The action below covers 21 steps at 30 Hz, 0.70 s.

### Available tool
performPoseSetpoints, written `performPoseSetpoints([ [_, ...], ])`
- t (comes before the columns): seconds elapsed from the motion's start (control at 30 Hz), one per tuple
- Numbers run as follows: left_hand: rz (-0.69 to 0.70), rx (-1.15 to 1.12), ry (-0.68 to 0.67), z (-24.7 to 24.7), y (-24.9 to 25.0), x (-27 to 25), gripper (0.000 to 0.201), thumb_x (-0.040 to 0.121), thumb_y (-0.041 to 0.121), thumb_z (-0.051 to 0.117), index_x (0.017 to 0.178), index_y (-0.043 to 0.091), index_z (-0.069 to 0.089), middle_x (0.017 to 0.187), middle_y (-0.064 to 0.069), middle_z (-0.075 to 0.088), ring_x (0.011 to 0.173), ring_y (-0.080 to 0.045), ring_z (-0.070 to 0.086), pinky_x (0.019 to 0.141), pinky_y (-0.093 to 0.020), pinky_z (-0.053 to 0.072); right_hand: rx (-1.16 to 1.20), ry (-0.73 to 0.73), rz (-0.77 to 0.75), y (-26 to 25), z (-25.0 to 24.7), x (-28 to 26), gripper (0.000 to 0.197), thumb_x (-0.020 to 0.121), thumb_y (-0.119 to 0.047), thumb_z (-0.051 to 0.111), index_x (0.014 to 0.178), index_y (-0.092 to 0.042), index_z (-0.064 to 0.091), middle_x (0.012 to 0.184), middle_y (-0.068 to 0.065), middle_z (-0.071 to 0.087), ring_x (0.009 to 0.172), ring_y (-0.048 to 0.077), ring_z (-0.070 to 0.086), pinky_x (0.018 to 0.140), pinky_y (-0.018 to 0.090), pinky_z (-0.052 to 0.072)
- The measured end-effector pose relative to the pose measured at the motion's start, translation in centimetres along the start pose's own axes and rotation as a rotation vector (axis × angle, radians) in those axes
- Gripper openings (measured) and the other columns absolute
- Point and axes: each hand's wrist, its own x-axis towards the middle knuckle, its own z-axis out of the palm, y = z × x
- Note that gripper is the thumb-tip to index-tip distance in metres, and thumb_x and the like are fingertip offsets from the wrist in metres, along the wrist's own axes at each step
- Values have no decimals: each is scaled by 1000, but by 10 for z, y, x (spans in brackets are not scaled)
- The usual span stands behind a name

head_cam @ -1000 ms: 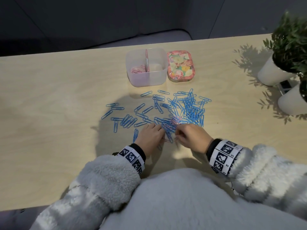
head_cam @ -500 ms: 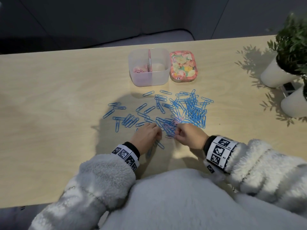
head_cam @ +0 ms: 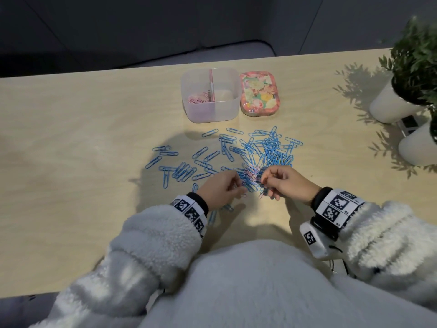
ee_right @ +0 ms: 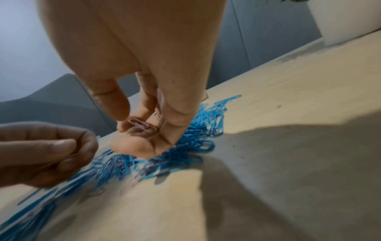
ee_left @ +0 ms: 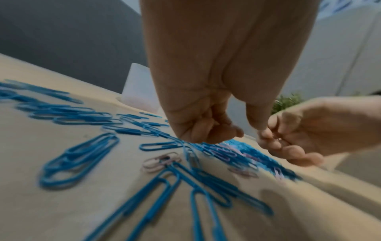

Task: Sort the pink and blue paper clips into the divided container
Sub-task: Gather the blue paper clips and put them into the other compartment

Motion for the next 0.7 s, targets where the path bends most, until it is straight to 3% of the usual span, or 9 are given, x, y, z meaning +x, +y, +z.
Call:
performPoseSetpoints([
  [0.1,130,304,-44,9,0,1,19,88,28,57,98,13,57,97,-4,58,87,-20,54,75,-33,42,-332,-64,-159,12,5,-1,18,80,-3,64,74,-18,57,60,-4,52,50,2,45,56,22,40],
  [0.17,166,423,-45,12,0,1,18,90,25,51,103,13,58,109,-6,57,102,-22,54,79,-34,42,-652,-122,-225,17,7,1,9,78,-14,68,80,-19,61,71,-2,58,63,11,49,65,29,42],
  [0.27,189,491,-23,16,-3,0,20,94,21,45,105,11,58,114,-7,56,108,-24,50,81,-31,38,-827,-163,-213,17,6,2,12,80,-19,64,75,-23,54,75,-7,55,72,16,49,70,31,42],
  [0.37,191,470,-32,14,-7,-1,18,94,14,44,103,8,59,111,-10,56,106,-26,51,84,-32,37,-902,-151,-241,13,8,0,16,84,-20,55,72,-24,46,71,-8,49,69,19,47,65,33,42],
  [0.47,74,164,84,-7,-20,-6,10,90,9,50,92,8,60,95,-10,62,90,-25,57,77,-32,42,-683,-81,-271,12,11,2,24,86,-13,51,67,-21,39,62,-6,42,57,15,40,57,28,33],
  [0.53,-49,-77,186,-27,-34,-10,7,91,11,52,90,11,59,83,-1,61,77,-15,56,69,-23,42,-386,-66,-203,7,11,7,29,87,-4,50,68,-23,40,61,-6,45,52,5,41,53,22,35],
  [0.6,-126,-289,241,-44,-44,-14,8,92,8,52,94,13,58,76,5,57,66,0,56,62,-11,41,-131,-78,-106,0,13,13,27,89,4,42,77,-20,45,62,1,49,48,7,45,45,16,37],
  [0.7,-238,-505,252,-53,-48,-16,18,95,4,43,103,11,58,71,0,54,50,8,56,50,-6,43,-120,-42,-58,-12,21,24,21,92,1,38,84,-11,54,57,4,46,39,4,41,43,19,35],
])
